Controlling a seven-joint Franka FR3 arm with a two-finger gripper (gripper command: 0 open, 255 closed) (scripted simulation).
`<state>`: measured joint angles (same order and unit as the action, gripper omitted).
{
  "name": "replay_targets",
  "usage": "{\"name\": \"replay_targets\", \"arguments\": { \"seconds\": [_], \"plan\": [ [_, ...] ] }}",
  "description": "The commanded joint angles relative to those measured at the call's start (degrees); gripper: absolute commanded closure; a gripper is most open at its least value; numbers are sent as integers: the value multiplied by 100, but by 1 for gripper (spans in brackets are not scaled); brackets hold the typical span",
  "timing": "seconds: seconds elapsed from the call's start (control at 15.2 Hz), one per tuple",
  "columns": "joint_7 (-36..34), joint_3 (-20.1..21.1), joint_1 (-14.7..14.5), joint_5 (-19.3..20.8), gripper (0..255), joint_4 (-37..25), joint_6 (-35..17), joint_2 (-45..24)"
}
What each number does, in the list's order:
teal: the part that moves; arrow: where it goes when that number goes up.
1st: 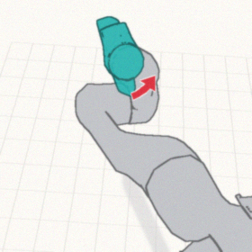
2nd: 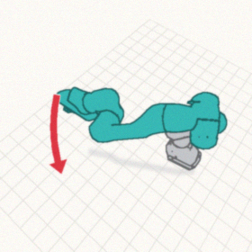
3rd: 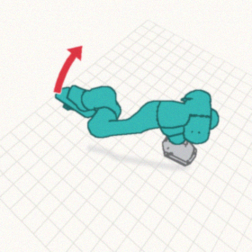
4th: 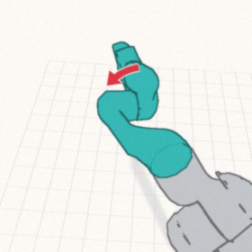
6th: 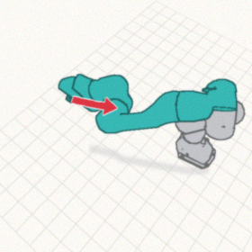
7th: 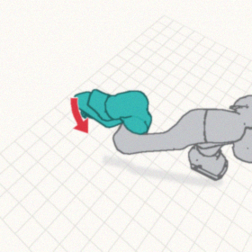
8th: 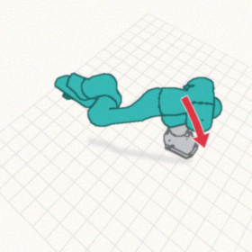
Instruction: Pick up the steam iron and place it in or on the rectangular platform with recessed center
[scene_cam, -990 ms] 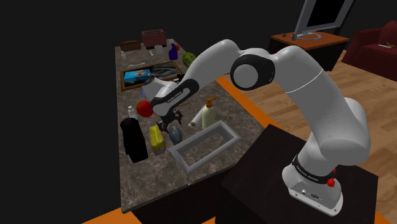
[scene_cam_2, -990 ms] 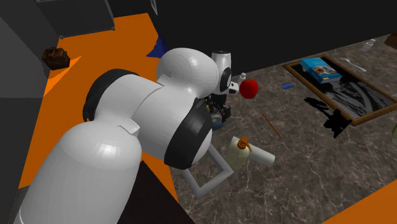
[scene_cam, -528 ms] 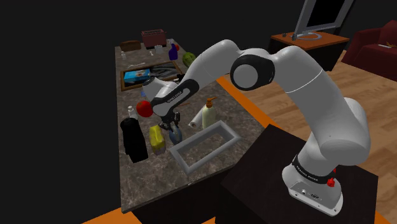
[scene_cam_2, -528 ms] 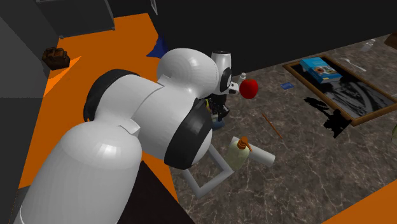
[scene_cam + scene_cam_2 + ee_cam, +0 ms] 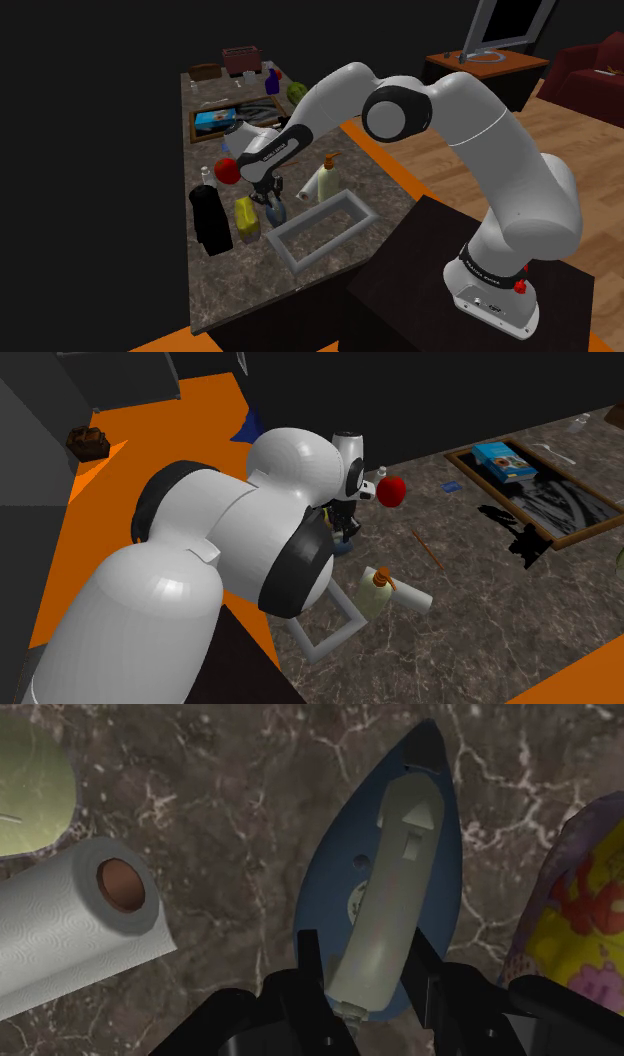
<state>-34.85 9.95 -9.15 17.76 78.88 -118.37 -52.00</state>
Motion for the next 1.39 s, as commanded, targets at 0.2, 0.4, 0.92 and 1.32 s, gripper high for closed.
{"name": "replay_targets", "arguments": {
  "seconds": [0.2, 0.4, 0.92, 1.32],
  "plan": [
    [31, 30, 19, -34, 255, 60, 159, 213],
    [56, 52, 32, -60, 255, 85, 285, 367],
    [127, 105, 59, -132, 255, 84, 652, 739],
    [186, 140, 72, -185, 255, 18, 955, 981]
  ]
}}
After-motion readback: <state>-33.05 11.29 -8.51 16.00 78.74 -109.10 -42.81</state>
